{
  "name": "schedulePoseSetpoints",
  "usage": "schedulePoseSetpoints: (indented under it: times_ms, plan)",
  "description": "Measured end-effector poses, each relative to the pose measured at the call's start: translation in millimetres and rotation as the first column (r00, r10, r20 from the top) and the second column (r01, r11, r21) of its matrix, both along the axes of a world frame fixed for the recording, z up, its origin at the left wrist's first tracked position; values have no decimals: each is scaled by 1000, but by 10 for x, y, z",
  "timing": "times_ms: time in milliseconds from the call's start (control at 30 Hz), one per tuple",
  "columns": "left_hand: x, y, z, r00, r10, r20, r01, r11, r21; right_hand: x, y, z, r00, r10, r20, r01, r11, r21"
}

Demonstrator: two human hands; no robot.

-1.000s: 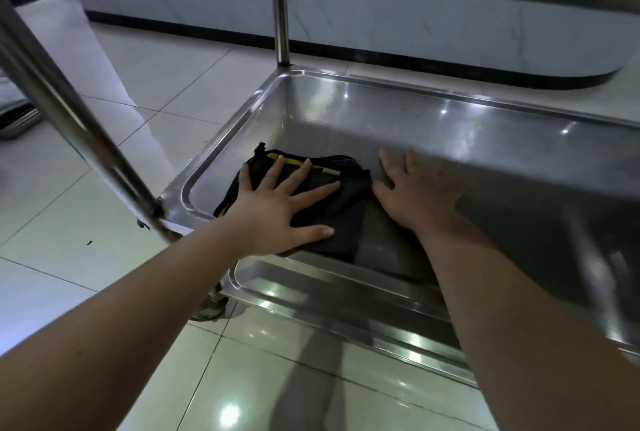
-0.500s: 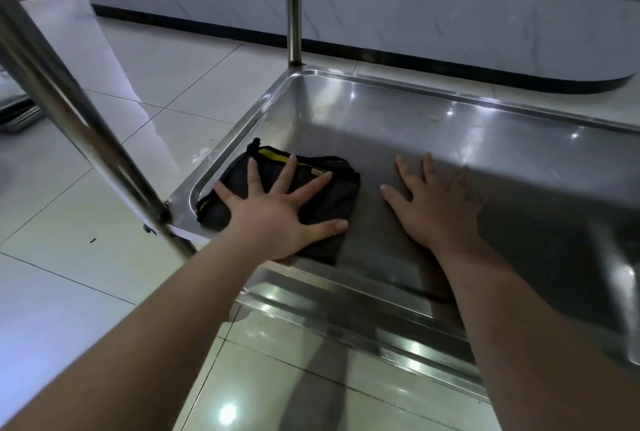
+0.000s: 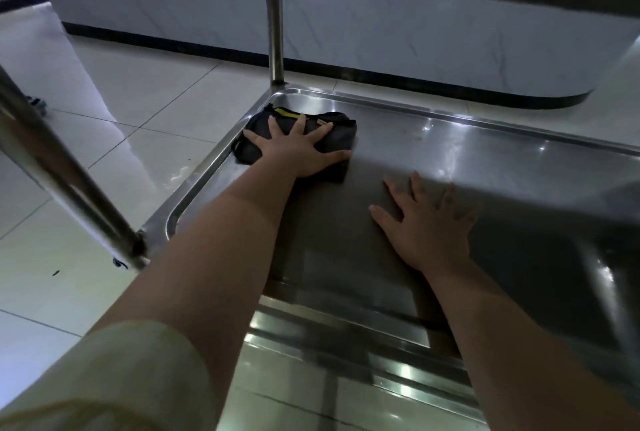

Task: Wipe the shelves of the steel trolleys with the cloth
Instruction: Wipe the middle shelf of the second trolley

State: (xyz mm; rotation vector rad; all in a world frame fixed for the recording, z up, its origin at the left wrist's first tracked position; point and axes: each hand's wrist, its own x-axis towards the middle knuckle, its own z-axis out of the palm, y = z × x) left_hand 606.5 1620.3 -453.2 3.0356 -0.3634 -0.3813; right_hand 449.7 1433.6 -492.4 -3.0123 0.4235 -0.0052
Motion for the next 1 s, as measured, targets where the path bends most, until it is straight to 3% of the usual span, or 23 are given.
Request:
schedulePoseSetpoints:
  times_ms: [200,333,767,1000]
  plan:
    - [-948,725,-74,997,-13,-72,12,1000,-6,-9,27,42,1000,-10,-24,11,1000,26]
    - [-1721,1188,-222,998,20,57,-19,1000,-8,-30,37,49,1000,2,-18,-2,1000,15]
    - [18,55,83,998,31,-54,-30,999,10,-5,9,13,1000,-19,16,19,1000,-3]
    - [-757,290,-32,995,-86,-52,88,996,27,16,-8,25,1000,-10,-13,11,1000,12]
